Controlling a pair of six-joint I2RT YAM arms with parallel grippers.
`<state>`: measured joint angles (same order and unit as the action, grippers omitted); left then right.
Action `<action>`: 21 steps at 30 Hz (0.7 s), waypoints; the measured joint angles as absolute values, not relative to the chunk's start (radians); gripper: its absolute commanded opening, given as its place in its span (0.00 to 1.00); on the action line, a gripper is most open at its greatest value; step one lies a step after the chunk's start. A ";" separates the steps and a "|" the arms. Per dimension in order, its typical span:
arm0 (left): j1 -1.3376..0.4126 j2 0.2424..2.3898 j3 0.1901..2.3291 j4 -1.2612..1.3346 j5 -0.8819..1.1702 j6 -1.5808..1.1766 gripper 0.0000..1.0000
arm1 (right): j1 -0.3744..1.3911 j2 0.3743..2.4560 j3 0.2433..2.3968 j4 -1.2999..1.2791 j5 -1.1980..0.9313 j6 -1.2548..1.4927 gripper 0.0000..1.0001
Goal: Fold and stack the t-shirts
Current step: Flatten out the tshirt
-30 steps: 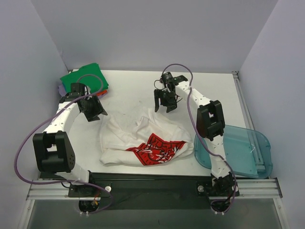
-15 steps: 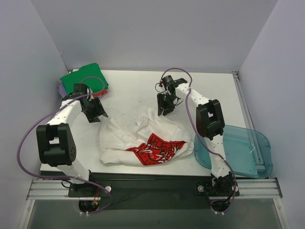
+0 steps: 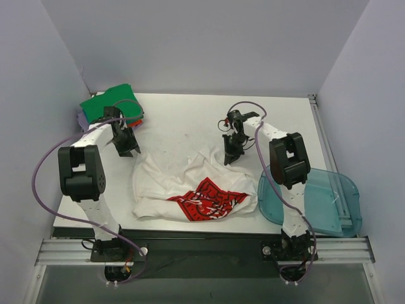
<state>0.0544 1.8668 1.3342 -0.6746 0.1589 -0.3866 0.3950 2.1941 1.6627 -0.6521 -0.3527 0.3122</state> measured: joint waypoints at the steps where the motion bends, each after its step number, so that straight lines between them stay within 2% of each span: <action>1: 0.054 1.882 1.349 -0.672 0.151 -0.381 0.50 | 0.392 2.179 1.641 -0.657 -0.348 0.312 0.00; 10: 0.049 2.001 1.462 -0.661 0.125 -0.347 0.45 | 0.383 2.139 1.592 -0.658 -0.322 0.316 0.00; 12: 0.043 2.016 1.472 -0.662 0.117 -0.342 0.40 | 0.383 2.135 1.586 -0.657 -0.318 0.316 0.00; 21: 0.012 2.054 1.495 -0.670 0.085 -0.324 0.40 | 0.380 2.133 1.580 -0.657 -0.314 0.336 0.00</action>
<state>0.0124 2.0544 1.4952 -0.6704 0.0849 -0.3237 0.3801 2.1334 1.5799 -0.6575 -0.3138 0.3363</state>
